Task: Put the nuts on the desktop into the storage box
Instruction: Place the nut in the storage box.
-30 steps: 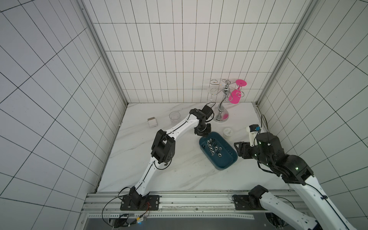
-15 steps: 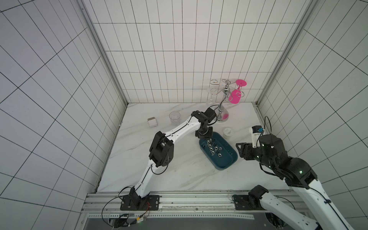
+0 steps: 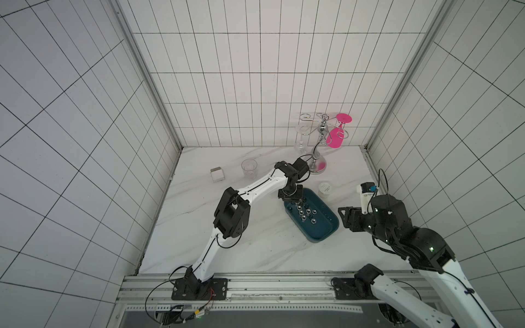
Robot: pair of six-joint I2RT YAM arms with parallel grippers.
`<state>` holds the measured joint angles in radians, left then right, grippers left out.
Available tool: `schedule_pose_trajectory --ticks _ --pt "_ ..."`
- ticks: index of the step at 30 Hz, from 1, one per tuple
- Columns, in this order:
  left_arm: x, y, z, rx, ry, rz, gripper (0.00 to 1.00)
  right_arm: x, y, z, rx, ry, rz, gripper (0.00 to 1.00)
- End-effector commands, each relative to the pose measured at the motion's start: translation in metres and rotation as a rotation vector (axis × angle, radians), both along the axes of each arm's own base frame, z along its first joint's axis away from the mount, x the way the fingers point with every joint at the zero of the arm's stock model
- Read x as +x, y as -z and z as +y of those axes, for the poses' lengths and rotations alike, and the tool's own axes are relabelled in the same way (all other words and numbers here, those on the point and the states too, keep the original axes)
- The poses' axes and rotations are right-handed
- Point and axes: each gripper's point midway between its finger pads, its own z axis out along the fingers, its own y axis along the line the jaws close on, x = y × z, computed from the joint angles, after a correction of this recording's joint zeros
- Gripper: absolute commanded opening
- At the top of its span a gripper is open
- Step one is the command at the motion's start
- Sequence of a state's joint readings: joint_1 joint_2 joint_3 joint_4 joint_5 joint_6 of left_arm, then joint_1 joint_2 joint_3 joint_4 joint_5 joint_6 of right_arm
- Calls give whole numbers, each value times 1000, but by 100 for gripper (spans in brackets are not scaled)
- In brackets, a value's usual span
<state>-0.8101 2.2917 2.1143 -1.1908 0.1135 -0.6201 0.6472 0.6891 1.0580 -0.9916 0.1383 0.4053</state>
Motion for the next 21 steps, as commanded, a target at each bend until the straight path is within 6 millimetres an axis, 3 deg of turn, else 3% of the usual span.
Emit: schedule_pose_trajectory --ticks 1,8,14,17,21 --pt "8 -2 -3 -5 2 -44 31 -1 6 -5 -6 22 14 67" --pt "17 -24 -1 -24 -10 -107 35 -2 4 -2 0 7 12 67" --pt "27 -92 29 -57 -44 -270 42 2 8 18 27 -63 33 68" --pt "29 -131 66 -110 -113 -371 44 8 12 39 38 -119 32 69" --pt "29 -170 158 -199 -311 -496 47 18 15 80 -3 -209 17 70"
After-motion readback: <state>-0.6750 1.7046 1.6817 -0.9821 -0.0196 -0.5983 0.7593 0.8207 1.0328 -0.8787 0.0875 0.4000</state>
